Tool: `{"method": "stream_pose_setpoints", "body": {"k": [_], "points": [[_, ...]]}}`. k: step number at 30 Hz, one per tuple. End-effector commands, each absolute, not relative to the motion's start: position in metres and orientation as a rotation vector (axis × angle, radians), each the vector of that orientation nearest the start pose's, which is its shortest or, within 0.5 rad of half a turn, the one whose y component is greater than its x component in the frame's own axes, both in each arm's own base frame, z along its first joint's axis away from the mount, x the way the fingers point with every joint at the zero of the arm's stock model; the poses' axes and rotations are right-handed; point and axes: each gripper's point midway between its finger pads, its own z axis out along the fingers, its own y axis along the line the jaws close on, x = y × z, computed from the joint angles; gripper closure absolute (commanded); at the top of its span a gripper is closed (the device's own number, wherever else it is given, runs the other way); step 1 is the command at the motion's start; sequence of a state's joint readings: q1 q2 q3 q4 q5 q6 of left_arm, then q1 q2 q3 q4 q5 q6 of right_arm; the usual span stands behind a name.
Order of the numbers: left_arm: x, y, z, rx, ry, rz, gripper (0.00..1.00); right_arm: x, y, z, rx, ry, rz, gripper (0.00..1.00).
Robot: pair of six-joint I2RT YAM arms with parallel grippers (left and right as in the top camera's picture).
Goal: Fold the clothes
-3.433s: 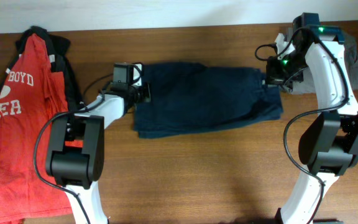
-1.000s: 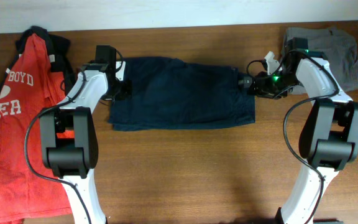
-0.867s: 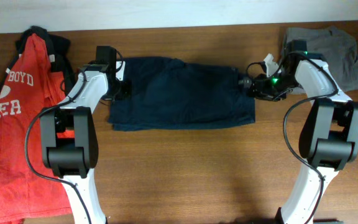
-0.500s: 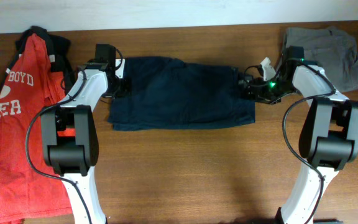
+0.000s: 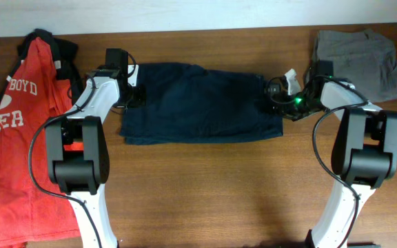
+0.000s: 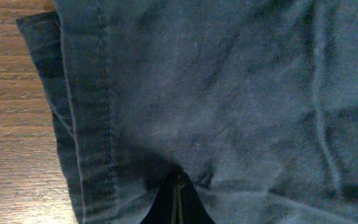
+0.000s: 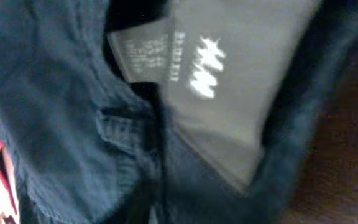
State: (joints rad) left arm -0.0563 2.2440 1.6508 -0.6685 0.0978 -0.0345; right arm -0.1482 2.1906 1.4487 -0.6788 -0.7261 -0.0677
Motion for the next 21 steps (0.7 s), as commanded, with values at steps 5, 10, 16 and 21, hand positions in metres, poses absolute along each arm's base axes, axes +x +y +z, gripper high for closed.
{"method": "stream_pose_setpoints", "body": {"k": [5, 10, 16, 21], "points": [[0.452, -0.042, -0.068, 0.038, 3.033, -0.15, 1.0, 0.433, 0.02, -0.011, 0.226, 2.768, 1.031, 0.96], [0.437, -0.055, -0.067, 0.04, 3.089, -0.265, 0.99, 0.439, -0.026, 0.01, 0.337, 2.713, 1.02, 0.96], [0.423, -0.098, -0.063, 0.125, 3.112, -0.448, 1.0, 0.444, -0.047, 0.056, 0.235, 2.702, 1.02, 0.96], [0.425, -0.134, -0.062, 0.256, 3.065, -0.451, 0.99, 0.448, 0.007, 0.1, -0.013, 2.7, 1.1, 0.96]]}}
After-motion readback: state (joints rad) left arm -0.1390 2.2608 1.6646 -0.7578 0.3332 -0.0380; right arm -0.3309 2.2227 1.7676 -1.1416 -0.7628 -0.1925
